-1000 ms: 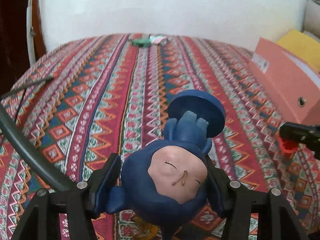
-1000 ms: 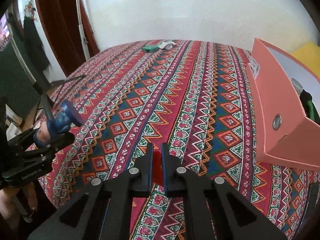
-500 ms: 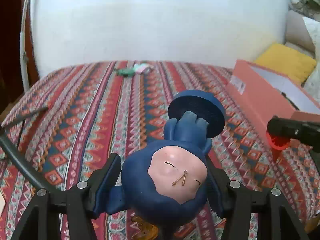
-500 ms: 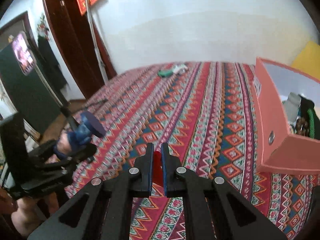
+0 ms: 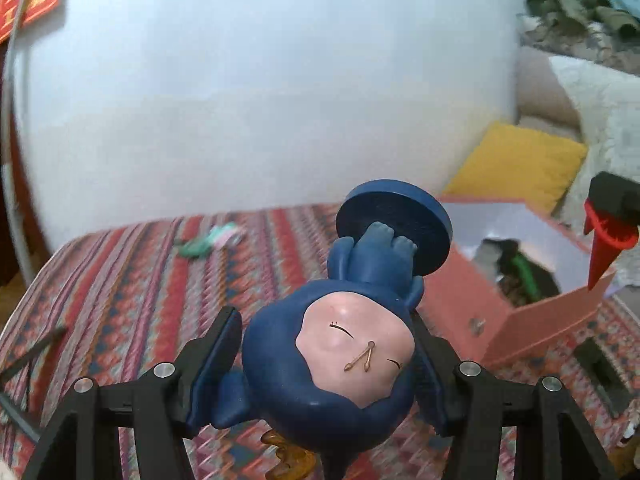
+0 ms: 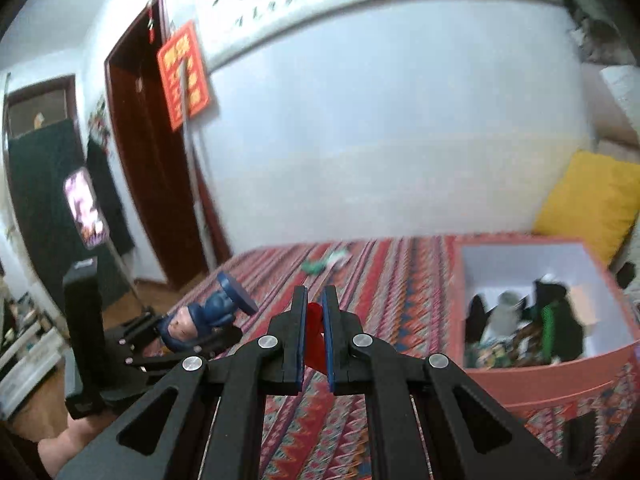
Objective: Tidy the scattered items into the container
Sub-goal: 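Carry the blue doll with left tool while right tool carries red cone to pink box, then open the left tool over the pink box while right tool releases the red cone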
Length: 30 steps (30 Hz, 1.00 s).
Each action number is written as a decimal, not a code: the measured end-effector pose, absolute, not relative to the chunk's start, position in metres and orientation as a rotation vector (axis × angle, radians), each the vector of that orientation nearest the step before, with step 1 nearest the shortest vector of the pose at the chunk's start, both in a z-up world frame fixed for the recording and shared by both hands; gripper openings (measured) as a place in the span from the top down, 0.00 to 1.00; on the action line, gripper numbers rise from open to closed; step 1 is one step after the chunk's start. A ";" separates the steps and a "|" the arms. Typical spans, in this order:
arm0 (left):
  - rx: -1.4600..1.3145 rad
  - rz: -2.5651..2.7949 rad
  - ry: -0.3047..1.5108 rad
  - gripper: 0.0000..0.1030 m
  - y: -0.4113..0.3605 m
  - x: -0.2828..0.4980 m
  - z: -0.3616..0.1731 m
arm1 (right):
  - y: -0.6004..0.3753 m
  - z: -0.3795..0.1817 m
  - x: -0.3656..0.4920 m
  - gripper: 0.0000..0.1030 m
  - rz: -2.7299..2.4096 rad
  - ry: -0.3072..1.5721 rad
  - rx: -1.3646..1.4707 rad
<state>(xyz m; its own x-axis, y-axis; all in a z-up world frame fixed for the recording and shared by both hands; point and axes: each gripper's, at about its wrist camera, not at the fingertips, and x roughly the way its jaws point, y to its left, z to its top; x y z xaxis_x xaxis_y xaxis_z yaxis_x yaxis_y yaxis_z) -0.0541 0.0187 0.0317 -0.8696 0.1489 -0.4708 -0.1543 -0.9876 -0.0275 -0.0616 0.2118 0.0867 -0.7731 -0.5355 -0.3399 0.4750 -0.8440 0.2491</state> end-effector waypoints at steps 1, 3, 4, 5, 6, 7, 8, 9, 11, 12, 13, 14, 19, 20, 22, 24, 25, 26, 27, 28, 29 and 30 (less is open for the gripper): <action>-0.709 2.881 0.025 0.35 0.029 -0.057 0.038 | 0.223 0.093 -0.060 0.94 -2.552 -0.218 0.525; -0.678 2.852 0.038 0.35 0.047 -0.064 0.049 | 0.245 0.105 -0.058 0.94 -2.595 -0.252 0.482; -0.659 2.837 0.046 0.35 0.058 -0.067 0.055 | 0.256 0.111 -0.056 0.94 -2.616 -0.269 0.460; -0.640 2.823 0.054 0.35 0.069 -0.071 0.061 | 0.268 0.117 -0.055 0.94 -2.637 -0.287 0.437; -0.625 2.806 0.059 0.35 0.080 -0.075 0.067 | 0.279 0.123 -0.054 0.94 -2.658 -0.304 0.415; -0.612 2.788 0.063 0.35 0.091 -0.080 0.072 | 0.290 0.130 -0.052 0.94 -2.678 -0.322 0.392; -0.599 2.770 0.068 0.35 0.102 -0.085 0.077 | 0.301 0.136 -0.051 0.94 -2.698 -0.339 0.369; -0.591 2.755 0.072 0.35 0.112 -0.090 0.081 | 0.312 0.139 -0.053 0.94 -2.722 -0.351 0.356; -0.587 2.723 0.084 0.35 0.135 -0.104 0.086 | 0.332 0.142 -0.063 0.94 -2.769 -0.368 0.352; -0.592 2.707 0.084 0.35 0.144 -0.112 0.087 | 0.340 0.142 -0.071 0.94 -2.791 -0.372 0.361; -0.609 2.684 0.084 0.35 0.155 -0.122 0.086 | 0.347 0.141 -0.079 0.94 -2.813 -0.376 0.370; -0.631 2.665 0.088 0.35 0.167 -0.134 0.082 | 0.355 0.141 -0.087 0.94 -2.835 -0.380 0.379; -0.747 2.593 0.118 0.35 0.216 -0.186 0.055 | 0.392 0.123 -0.141 0.94 -2.910 -0.418 0.493; -0.774 2.578 0.122 0.35 0.224 -0.197 0.046 | 0.399 0.117 -0.154 0.94 -2.920 -0.429 0.526; -0.826 2.550 0.134 0.35 0.239 -0.216 0.026 | 0.409 0.099 -0.178 0.94 -2.927 -0.445 0.600; -0.869 2.529 0.145 0.35 0.253 -0.230 0.008 | 0.421 0.079 -0.202 0.94 -2.938 -0.466 0.682; -0.894 2.520 0.153 0.35 0.261 -0.238 -0.002 | 0.427 0.070 -0.212 0.94 -2.939 -0.480 0.718; -0.917 2.515 0.162 0.35 0.269 -0.246 -0.011 | 0.433 0.061 -0.222 0.93 -2.939 -0.495 0.753; -0.943 2.513 0.172 0.35 0.275 -0.252 -0.019 | 0.436 0.052 -0.228 0.93 -2.935 -0.499 0.787; -0.972 2.510 0.180 0.35 0.281 -0.258 -0.026 | 0.439 0.042 -0.235 0.93 -2.930 -0.501 0.821; -0.990 2.510 0.183 0.34 0.284 -0.263 -0.030 | 0.442 0.035 -0.242 0.92 -2.943 -0.494 0.862; -0.999 2.512 0.185 0.32 0.286 -0.265 -0.033 | 0.444 0.028 -0.249 0.90 -2.956 -0.486 0.904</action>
